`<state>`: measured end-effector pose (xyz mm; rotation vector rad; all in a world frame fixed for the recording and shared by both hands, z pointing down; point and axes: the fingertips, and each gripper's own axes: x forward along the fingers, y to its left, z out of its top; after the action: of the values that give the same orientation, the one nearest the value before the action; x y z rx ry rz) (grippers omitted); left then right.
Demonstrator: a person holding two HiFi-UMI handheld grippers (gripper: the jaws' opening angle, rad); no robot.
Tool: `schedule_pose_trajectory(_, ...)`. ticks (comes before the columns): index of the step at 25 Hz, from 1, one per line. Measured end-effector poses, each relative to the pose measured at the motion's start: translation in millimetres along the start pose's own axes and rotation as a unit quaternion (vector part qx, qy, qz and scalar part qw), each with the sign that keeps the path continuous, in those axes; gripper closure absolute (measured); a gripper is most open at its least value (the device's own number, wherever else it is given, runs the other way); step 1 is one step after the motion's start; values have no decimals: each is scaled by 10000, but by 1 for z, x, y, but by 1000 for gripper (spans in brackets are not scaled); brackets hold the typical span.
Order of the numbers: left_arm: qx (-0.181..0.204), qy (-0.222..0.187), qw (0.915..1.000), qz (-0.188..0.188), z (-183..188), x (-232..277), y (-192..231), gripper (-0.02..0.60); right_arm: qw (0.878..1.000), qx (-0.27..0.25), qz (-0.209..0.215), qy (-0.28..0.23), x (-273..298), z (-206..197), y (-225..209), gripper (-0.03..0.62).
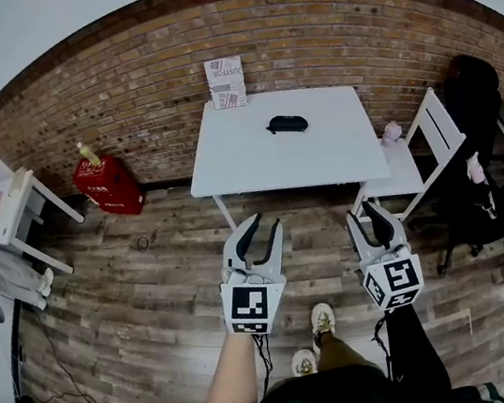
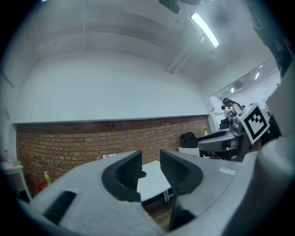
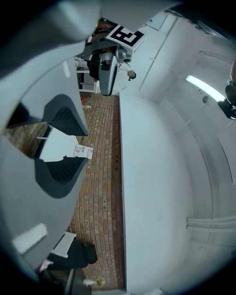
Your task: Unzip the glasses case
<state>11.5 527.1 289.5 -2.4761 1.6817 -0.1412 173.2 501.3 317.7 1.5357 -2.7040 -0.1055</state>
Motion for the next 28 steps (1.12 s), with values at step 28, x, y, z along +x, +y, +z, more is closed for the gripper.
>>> schedule_pose_trajectory(28, -72, 246, 9993, 284, -42, 259, 118, 465, 9964, 375, 718, 260, 268, -57, -123, 390)
